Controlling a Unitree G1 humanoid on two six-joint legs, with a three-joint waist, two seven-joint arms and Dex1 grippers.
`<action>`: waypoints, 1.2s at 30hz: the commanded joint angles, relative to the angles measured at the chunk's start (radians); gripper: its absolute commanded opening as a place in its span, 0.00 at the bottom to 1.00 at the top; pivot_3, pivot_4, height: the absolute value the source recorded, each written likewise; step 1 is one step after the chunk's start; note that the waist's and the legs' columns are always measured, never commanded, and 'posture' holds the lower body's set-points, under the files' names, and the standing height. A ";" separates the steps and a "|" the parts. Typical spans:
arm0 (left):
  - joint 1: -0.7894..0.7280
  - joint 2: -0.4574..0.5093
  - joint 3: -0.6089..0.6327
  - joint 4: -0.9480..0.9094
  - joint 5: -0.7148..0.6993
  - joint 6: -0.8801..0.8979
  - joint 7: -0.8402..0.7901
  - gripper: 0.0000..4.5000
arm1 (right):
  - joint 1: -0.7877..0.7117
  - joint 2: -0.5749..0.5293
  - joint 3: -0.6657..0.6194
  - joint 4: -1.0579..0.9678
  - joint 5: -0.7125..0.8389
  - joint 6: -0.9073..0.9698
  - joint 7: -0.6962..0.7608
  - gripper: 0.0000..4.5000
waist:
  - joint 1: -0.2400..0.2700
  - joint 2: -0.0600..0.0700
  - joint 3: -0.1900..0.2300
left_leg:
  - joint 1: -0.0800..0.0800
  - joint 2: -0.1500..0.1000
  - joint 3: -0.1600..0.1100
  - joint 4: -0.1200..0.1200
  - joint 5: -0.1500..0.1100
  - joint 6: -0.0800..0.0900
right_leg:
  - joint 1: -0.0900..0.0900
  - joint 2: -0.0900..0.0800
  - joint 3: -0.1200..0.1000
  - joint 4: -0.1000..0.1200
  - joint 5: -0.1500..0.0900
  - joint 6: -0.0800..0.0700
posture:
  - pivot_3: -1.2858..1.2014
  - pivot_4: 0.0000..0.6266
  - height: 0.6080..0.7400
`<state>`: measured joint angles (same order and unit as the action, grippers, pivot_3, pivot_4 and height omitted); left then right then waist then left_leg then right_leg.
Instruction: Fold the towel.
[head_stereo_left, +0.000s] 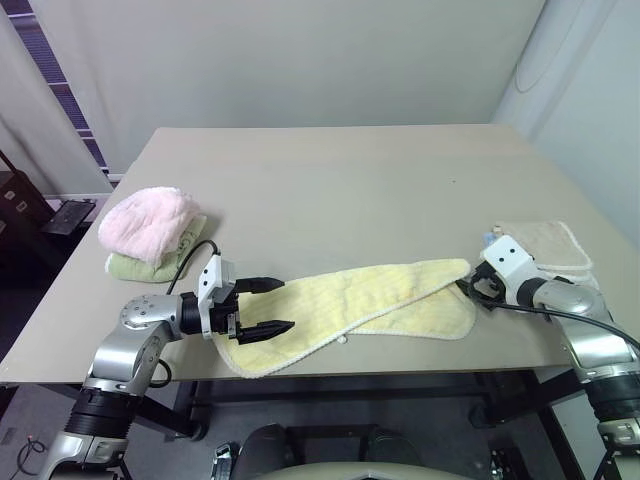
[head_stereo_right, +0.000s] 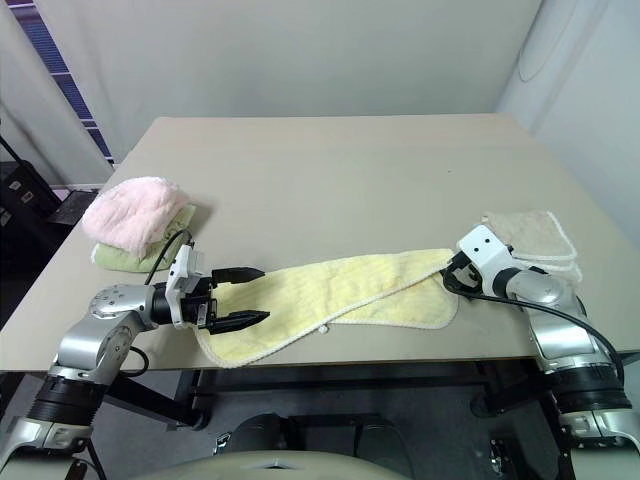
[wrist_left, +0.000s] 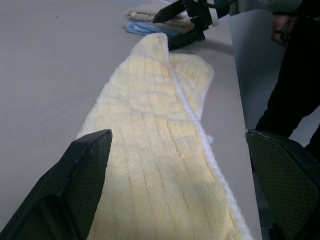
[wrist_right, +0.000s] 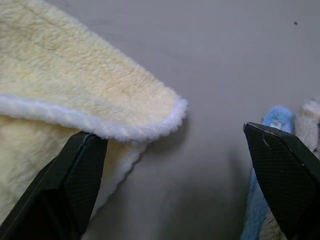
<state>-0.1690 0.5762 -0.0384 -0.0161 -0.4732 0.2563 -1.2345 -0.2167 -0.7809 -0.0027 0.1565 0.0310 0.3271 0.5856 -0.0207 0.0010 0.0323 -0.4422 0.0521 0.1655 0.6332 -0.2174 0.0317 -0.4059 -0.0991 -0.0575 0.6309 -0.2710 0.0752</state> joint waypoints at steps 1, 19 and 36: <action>-0.013 0.005 0.005 -0.055 -0.014 0.011 0.009 1.00 | -0.023 0.013 0.004 -0.009 -0.037 -0.090 -0.013 0.99 | -0.001 0.000 0.000 | 0.000 0.000 0.000 0.000 0.000 0.000 | 0.000 0.000 0.000 0.000 0.000 0.000 | 0.52 0.00 1.00; 0.009 0.035 0.027 -0.130 -0.026 0.062 0.047 1.00 | -0.050 0.045 0.067 0.073 -0.121 -0.265 0.021 0.12 | -0.003 0.000 0.000 | 0.000 0.000 0.000 0.002 0.000 0.000 | 0.001 0.001 0.000 0.001 0.000 0.001 | 0.52 0.00 1.00; -0.069 0.035 0.027 -0.127 -0.047 0.067 0.028 1.00 | -0.461 0.244 -0.074 -0.109 0.104 0.169 -0.105 0.00 | -0.024 0.001 0.000 | 0.000 0.001 -0.001 0.006 0.000 -0.001 | -0.001 0.001 0.000 0.008 0.001 0.001 | 0.52 0.00 1.00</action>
<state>-0.2156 0.6079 -0.0170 -0.1285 -0.5131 0.3407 -1.1982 -0.6227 -0.5478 -0.0498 0.0465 0.1323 0.4730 0.5195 -0.0445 0.0017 0.0323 -0.4419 0.0533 0.1649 0.6387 -0.2169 0.0306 -0.4069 -0.0984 -0.0574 0.6393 -0.2704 0.0759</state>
